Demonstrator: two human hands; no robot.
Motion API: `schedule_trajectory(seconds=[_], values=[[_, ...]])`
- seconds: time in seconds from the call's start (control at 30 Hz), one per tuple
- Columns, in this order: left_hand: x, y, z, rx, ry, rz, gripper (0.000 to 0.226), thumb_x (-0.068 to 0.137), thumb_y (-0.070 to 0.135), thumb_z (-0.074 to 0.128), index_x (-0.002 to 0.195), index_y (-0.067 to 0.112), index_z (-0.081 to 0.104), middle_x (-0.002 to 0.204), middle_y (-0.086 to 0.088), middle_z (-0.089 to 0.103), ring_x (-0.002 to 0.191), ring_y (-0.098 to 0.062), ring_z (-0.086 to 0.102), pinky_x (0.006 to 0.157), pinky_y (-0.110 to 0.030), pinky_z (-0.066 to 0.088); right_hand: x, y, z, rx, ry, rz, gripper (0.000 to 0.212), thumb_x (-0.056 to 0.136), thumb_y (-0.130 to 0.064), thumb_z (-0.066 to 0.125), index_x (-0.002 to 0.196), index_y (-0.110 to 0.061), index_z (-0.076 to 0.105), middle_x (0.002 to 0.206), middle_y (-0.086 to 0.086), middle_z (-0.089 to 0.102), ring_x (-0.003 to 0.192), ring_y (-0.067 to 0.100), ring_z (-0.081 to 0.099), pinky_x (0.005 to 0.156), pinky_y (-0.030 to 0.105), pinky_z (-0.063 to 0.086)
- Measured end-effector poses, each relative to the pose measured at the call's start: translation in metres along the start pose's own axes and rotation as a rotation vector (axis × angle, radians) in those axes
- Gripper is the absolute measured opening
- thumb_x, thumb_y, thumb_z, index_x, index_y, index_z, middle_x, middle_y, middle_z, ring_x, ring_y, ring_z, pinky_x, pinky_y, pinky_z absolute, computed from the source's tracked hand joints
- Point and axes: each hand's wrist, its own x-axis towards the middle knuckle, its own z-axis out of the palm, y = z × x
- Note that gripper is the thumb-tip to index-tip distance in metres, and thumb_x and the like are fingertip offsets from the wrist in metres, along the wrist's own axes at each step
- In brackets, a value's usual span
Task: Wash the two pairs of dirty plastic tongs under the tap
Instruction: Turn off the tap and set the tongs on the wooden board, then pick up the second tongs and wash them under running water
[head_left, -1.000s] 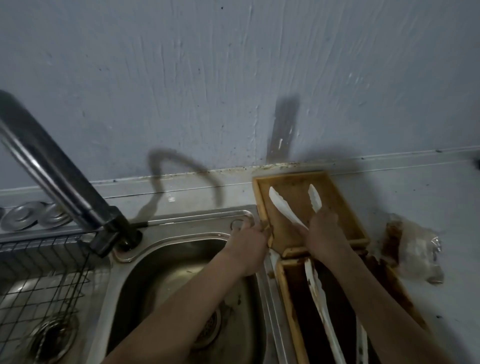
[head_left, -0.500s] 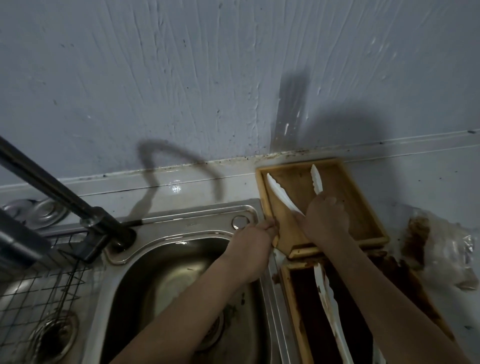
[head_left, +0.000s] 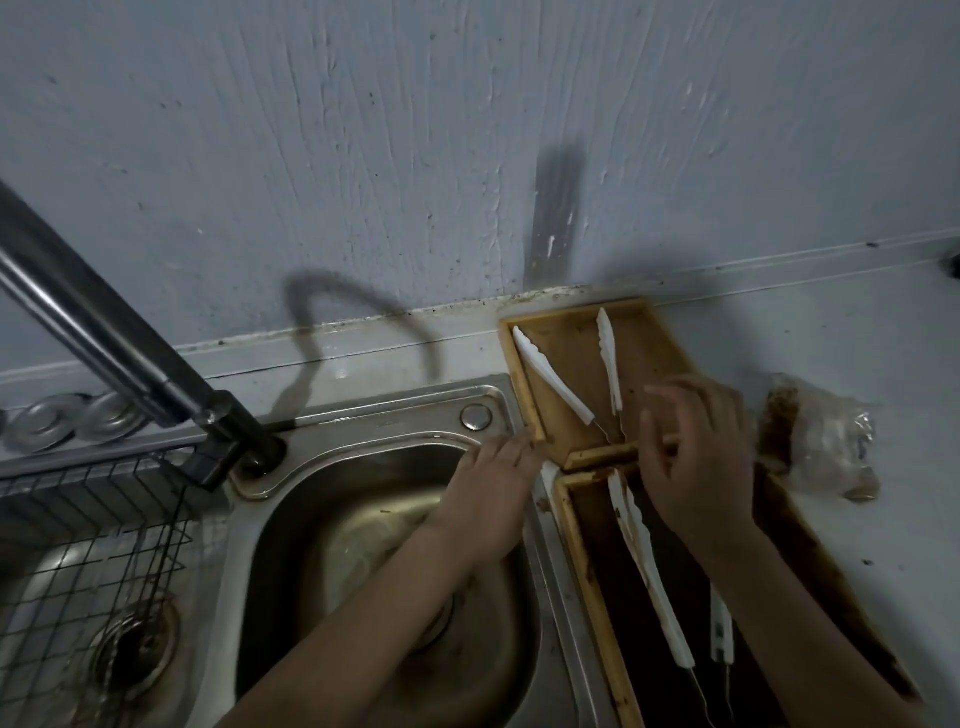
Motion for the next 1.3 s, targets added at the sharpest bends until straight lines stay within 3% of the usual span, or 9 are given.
schedule_trajectory(seconds=[0.13,0.3,0.47,0.6,0.87,0.97,1.03,1.13,1.3], values=[[-0.022,0.015,0.011,-0.047,0.127,0.127,0.071,0.082,0.002,0.054,0.146,0.021,0.030,0.154,-0.004,0.030,0.140,-0.023,0.028,0.112,-0.038,0.027,-0.046,0.006,-0.024,-0.097,0.002,-0.005,0.020,0.087,-0.020,0.046,0.093,-0.007,0.059,0.096,0.018,0.063,0.093,0.034,0.058,0.087,0.043,0.040],[-0.055,0.033,0.024,-0.094,0.123,0.238,0.056,0.080,-0.001,0.049,0.131,0.022,0.053,0.136,-0.001,0.053,0.127,-0.022,0.046,0.102,-0.036,0.037,-0.097,-0.009,-0.043,-0.284,-0.292,0.258,0.021,0.085,-0.030,0.057,0.091,-0.011,0.063,0.100,0.017,0.061,0.097,0.036,0.056,0.082,0.047,0.046],[-0.081,0.053,0.032,-0.042,-0.007,0.343,0.056,0.088,-0.002,0.040,0.140,0.018,0.044,0.150,-0.006,0.039,0.141,-0.023,0.029,0.112,-0.040,0.023,-0.126,-0.023,-0.047,-0.418,-0.554,0.480,0.048,0.085,-0.053,0.049,0.113,-0.015,0.056,0.123,0.020,0.046,0.112,0.037,0.042,0.090,0.043,0.042],[-0.090,0.056,0.036,-0.045,-0.056,0.304,0.062,0.088,-0.003,0.039,0.145,0.023,0.036,0.158,0.000,0.025,0.146,-0.022,0.016,0.117,-0.041,0.016,-0.136,-0.028,-0.046,-0.452,-0.594,0.459,0.039,0.090,-0.049,0.044,0.111,-0.017,0.053,0.122,0.018,0.049,0.110,0.033,0.046,0.089,0.036,0.041],[-0.094,0.060,0.038,-0.114,-0.204,0.200,0.079,0.084,-0.009,0.045,0.148,0.032,0.024,0.161,0.010,0.009,0.146,-0.028,0.015,0.113,-0.045,0.023,-0.133,-0.031,-0.045,-0.204,-0.595,0.591,0.024,0.090,-0.033,0.052,0.110,-0.022,0.057,0.114,0.011,0.057,0.110,0.030,0.050,0.092,0.040,0.039],[-0.096,0.059,0.037,-0.146,-0.224,0.201,0.080,0.084,-0.010,0.044,0.149,0.032,0.022,0.161,0.011,0.007,0.144,-0.029,0.020,0.113,-0.045,0.028,-0.132,-0.032,-0.043,-0.119,-0.581,0.581,0.016,0.089,-0.028,0.055,0.100,-0.018,0.060,0.094,0.002,0.063,0.090,0.020,0.059,0.087,0.038,0.047],[-0.094,0.056,0.041,-0.181,-0.238,0.211,0.079,0.084,-0.010,0.043,0.148,0.032,0.023,0.161,0.011,0.008,0.144,-0.028,0.022,0.113,-0.045,0.030,-0.131,-0.036,-0.046,-0.035,-0.571,0.616,0.011,0.089,-0.026,0.056,0.094,-0.016,0.060,0.082,-0.001,0.063,0.074,0.014,0.060,0.073,0.034,0.051],[-0.090,0.050,0.044,-0.368,-0.263,0.193,0.071,0.087,-0.005,0.040,0.144,0.036,0.031,0.157,0.004,0.026,0.140,-0.024,0.033,0.110,-0.045,0.037,-0.126,-0.045,-0.053,0.198,-0.540,0.701,0.014,0.091,-0.027,0.053,0.089,-0.014,0.058,0.079,0.002,0.061,0.069,0.014,0.057,0.057,0.026,0.042],[-0.088,0.040,0.009,-0.794,-0.087,-0.054,0.040,0.095,0.008,0.037,0.123,0.025,0.061,0.131,-0.001,0.060,0.114,-0.019,0.060,0.090,-0.032,0.051,-0.114,-0.065,-0.067,0.451,-0.406,0.812,0.015,0.095,-0.028,0.043,0.090,-0.017,0.052,0.082,0.007,0.060,0.068,0.021,0.056,0.057,0.032,0.043]])
